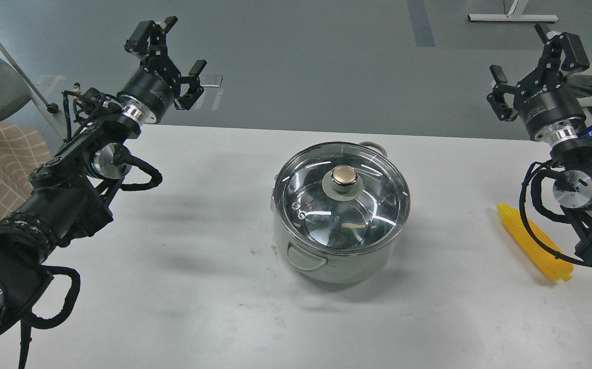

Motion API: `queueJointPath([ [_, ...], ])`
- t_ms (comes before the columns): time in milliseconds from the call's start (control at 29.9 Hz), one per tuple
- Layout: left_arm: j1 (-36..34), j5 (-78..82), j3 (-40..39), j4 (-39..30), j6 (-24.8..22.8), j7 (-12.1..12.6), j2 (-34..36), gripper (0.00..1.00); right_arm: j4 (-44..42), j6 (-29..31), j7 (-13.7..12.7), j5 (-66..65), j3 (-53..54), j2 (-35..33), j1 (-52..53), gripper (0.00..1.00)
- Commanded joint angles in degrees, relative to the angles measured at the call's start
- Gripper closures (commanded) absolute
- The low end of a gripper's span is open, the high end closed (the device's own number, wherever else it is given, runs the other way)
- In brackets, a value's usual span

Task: Open pot and put corn in
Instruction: 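Raise the left gripper and swing it toward the pot lid, then lower the left gripper onto the gold lid knob and grasp it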

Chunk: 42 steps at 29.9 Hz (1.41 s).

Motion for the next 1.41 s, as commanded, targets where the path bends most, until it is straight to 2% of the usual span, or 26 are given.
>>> queueJointPath([
  [0,0.14,-0.46,-0.17,-0.27,0.0,-1.31,0.05,0.02,-0.01,-0.06,0.0,-0.01,-0.12,0.3,-0.02,0.0],
  [201,-0.13,-0.99,0.44,-0.36,0.0,-2.68,-0.3,0.02,-0.1,0.55,0.0,-0.1,-0.2,0.3,0.06,0.0],
  [368,-0.3,1.02,1.32,-2.72,0.57,-2.68,0.4,0.02,-0.1,0.46,0.0,-0.1,-0.2,0.03,-0.2,0.0],
  [636,-0.39,16.58,1.41,-20.47,6.72,-2.68,7.25,0.02,-0.01,0.02,0.0,-0.1,-0.12,-0.14,-0.64,0.0],
  [770,0.31,32.88,1.32,-32.75,9.09,-2.68,13.48,0.02,0.08,0.02,0.0,-0.1,-0.12,-0.32,-0.82,0.0],
  [836,0.66,39.41,1.32,-36.11,10.24,-2.68,15.07,0.02,0.08,0.02,0.0,-0.1,-0.12,-0.23,-0.82,0.0],
  [903,1.89,51.95,1.41,-42.34,12.87,-2.68,17.36,0.02,0.16,0.02,0.0,-0.1,-0.12,-0.23,-0.82,0.0],
  [1071,4.09,71.55,1.5,-52.36,15.6,-2.68,19.47,0.02,0.17,0.02,0.0,-0.1,-0.12,-0.14,-0.82,0.0],
  [1171,4.35,84.48,1.93,-55.37,17.18,-2.68,18.69,0.02,0.34,0.02,0.0,-0.1,-0.12,-0.14,-0.82,0.0],
  [1305,4.09,93.74,4.13,-55.11,19.38,-2.68,18.16,0.02,0.34,-0.06,0.0,-0.1,-0.12,0.03,-0.82,0.0],
  [1372,3.57,99.53,6.93,-53.98,20.79,-2.68,15.19,0.02,0.34,-0.15,0.0,-0.19,-0.12,0.47,-0.82,0.0],
])
